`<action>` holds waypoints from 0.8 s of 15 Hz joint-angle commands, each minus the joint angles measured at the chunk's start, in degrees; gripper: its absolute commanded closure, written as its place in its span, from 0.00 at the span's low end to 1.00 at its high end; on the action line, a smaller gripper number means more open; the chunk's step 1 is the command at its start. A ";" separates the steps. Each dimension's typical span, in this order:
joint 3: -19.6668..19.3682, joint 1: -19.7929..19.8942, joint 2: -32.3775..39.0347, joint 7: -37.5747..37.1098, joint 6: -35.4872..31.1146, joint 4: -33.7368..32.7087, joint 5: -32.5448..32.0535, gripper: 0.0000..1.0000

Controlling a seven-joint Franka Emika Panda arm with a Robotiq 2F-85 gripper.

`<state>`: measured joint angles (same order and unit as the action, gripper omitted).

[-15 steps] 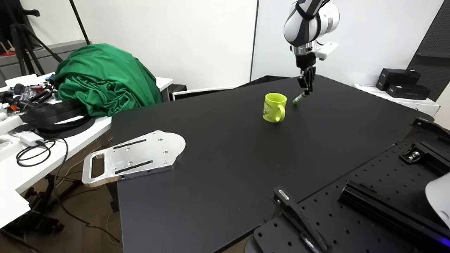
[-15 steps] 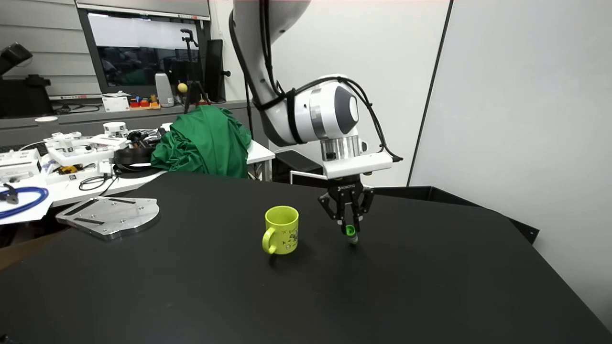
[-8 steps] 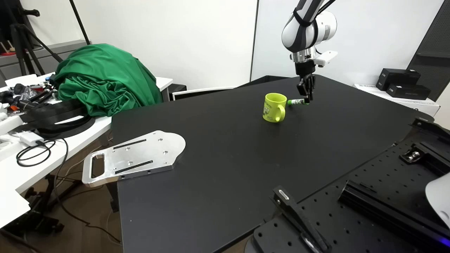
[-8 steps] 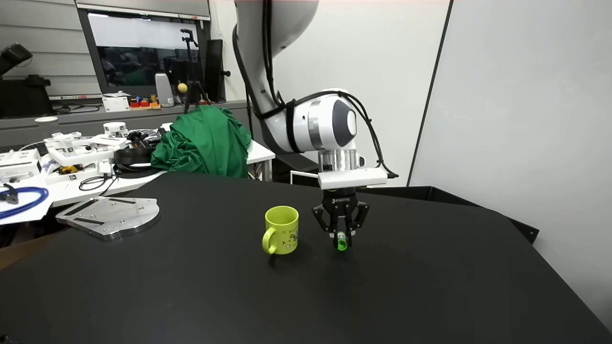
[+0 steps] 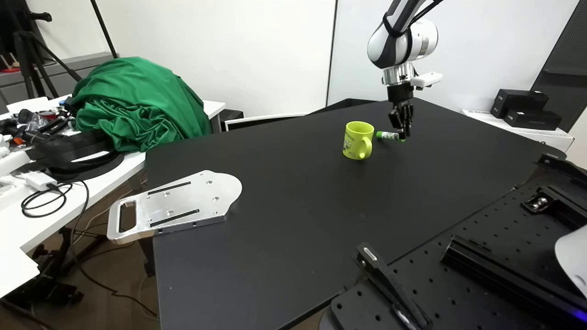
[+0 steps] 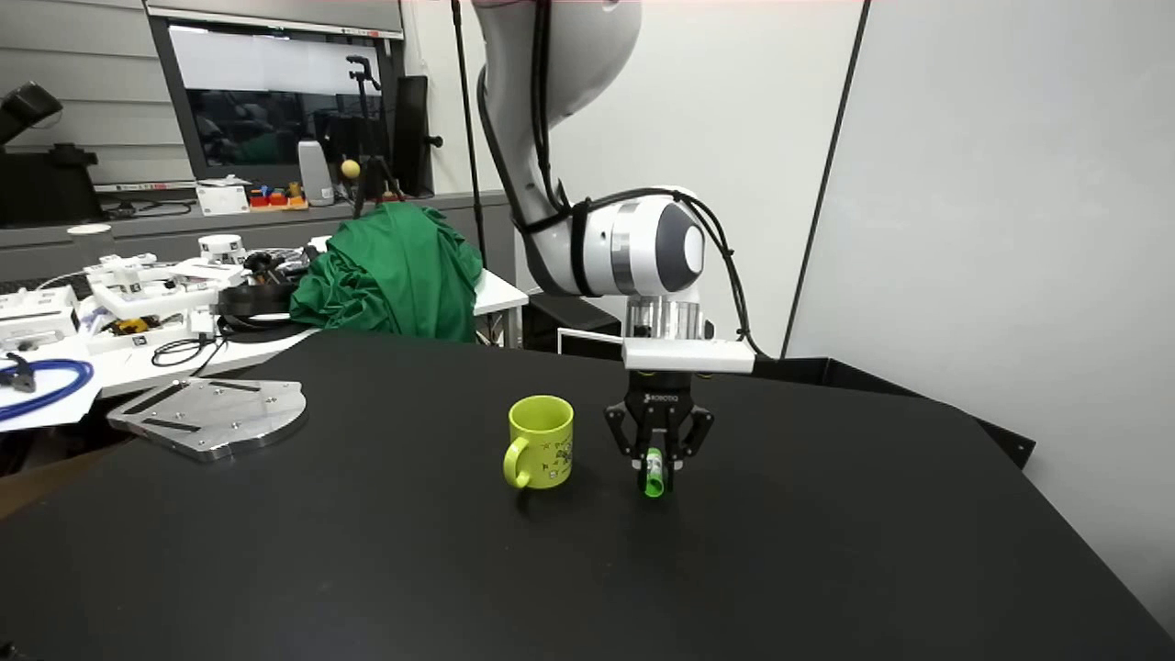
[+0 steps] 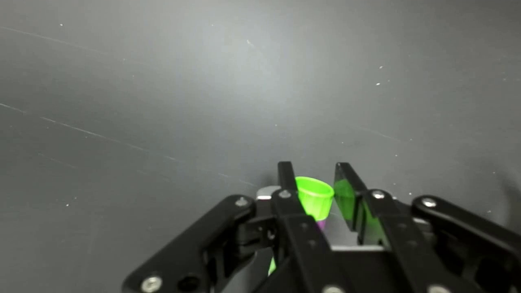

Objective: Pick up the object from the cup and place it on the table

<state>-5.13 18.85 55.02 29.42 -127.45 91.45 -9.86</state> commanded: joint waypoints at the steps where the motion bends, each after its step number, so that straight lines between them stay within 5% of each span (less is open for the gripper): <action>1: 0.08 0.60 3.84 -0.41 1.27 -5.50 0.05 0.93; 8: -0.02 0.26 7.54 -0.46 2.40 -9.97 -0.28 0.93; 9: 0.08 0.24 7.51 -0.47 2.84 -10.21 -0.18 0.45; 12: 0.48 -0.19 5.58 -0.44 5.95 -10.02 0.15 0.31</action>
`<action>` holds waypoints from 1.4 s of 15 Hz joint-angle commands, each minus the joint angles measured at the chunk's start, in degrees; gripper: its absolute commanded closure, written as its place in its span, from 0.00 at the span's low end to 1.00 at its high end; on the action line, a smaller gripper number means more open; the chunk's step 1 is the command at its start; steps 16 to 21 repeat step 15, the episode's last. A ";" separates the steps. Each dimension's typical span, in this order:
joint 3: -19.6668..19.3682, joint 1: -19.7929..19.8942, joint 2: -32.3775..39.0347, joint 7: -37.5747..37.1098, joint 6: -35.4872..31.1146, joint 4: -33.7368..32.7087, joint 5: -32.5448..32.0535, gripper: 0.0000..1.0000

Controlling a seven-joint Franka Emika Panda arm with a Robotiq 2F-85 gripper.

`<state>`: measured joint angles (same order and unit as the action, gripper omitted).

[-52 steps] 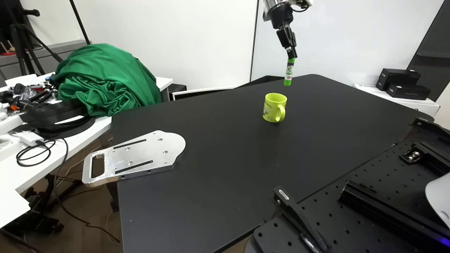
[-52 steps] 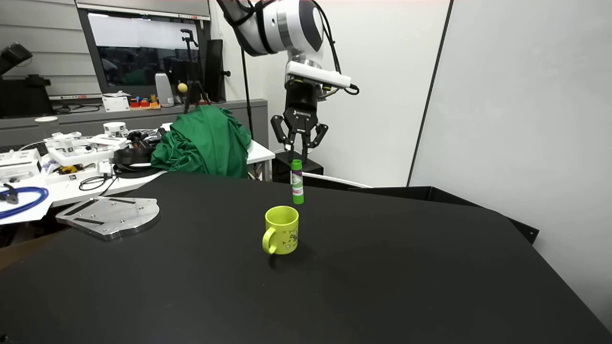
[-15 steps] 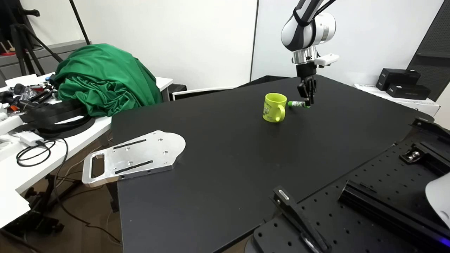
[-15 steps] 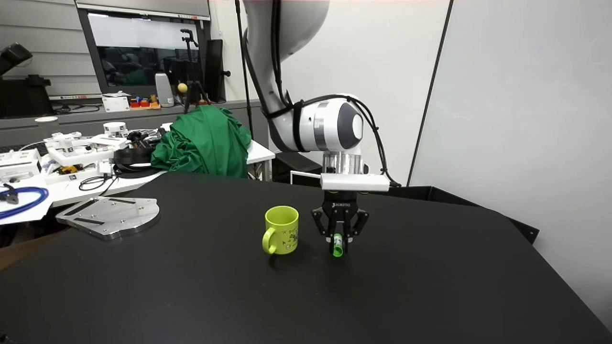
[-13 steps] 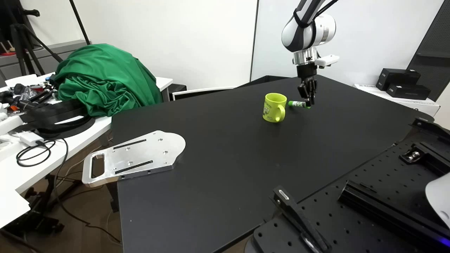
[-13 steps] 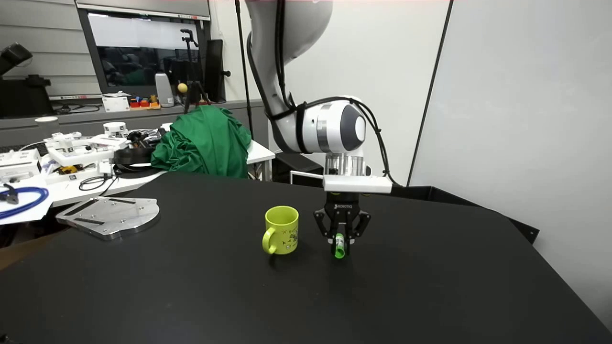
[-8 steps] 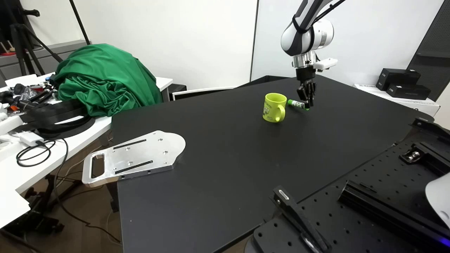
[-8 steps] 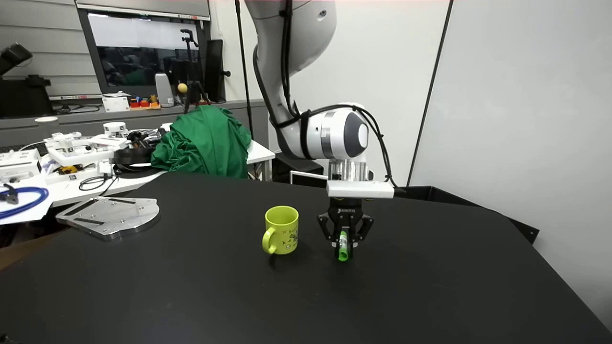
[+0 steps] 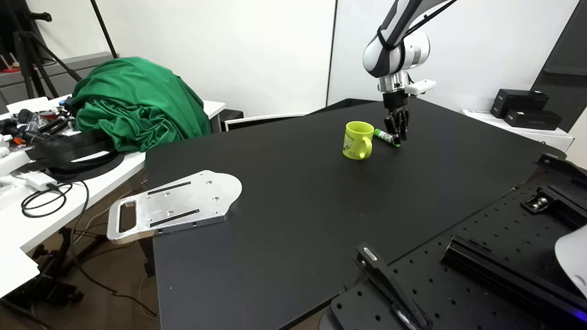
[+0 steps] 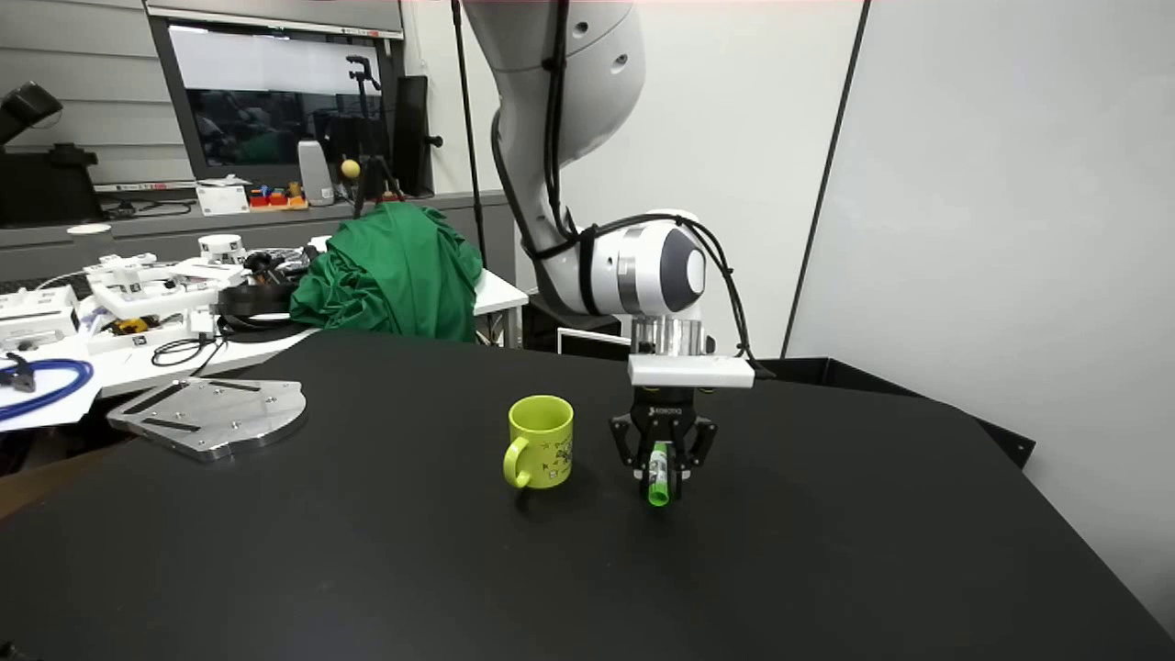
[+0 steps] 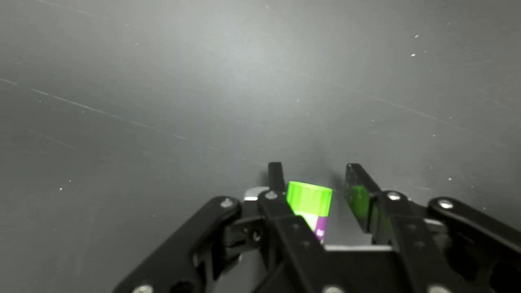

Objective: Pick up the object from the cup and place it on the table

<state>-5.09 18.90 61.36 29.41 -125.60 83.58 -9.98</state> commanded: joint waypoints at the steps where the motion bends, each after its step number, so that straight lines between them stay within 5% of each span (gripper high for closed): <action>1: 0.52 -0.46 -1.55 -0.54 4.96 -1.99 0.31 0.26; 6: 0.12 -2.76 -7.51 -2.03 6.70 0.98 -0.56 0.00; 10: 0.03 -5.54 -13.14 -2.86 6.87 5.12 -1.93 0.00; 11: 0.65 -3.82 -8.84 -0.71 6.64 0.49 -0.90 0.00; 21: 0.70 -5.18 -11.60 -1.25 7.01 3.04 -1.64 0.00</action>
